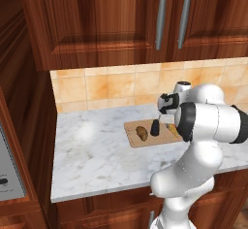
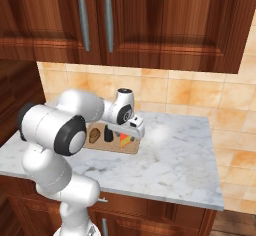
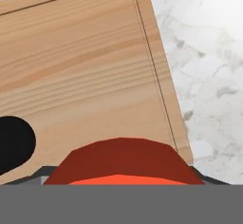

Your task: Retrieve the reheated potato from the microwave, then place the potato, cheese, and condiment on the cutting board.

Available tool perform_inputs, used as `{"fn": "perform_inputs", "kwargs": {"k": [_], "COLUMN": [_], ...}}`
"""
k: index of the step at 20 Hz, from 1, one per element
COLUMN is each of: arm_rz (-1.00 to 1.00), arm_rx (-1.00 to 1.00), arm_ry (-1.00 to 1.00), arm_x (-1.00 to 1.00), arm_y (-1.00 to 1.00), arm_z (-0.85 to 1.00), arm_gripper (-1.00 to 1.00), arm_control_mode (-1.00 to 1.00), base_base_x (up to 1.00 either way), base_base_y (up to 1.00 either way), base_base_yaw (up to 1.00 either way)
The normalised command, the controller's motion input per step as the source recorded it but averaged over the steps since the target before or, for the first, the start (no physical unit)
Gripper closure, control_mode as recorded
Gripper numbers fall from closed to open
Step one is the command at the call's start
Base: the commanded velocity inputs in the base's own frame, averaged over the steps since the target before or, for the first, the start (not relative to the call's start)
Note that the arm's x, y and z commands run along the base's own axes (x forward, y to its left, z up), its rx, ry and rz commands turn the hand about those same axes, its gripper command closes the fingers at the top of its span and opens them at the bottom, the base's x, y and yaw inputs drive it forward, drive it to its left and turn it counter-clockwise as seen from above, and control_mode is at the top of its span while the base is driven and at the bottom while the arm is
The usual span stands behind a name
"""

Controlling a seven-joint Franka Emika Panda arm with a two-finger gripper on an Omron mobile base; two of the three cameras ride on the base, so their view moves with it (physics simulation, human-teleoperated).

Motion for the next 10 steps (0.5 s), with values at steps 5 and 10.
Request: {"fn": "perform_inputs", "kwargs": {"k": [5,10], "arm_rz": [0.03,0.02], "arm_rx": [0.0,0.02], "arm_ry": [0.03,0.05], "arm_x": [0.39,0.33], "arm_y": [0.0,0.0], "arm_z": [-0.13,-0.19], "arm_gripper": [1.0,1.0], "arm_control_mode": [-1.0,-1.0], "base_base_x": [0.0,0.0], "base_base_y": [0.0,0.0], "base_base_yaw": [0.0,0.0]}}
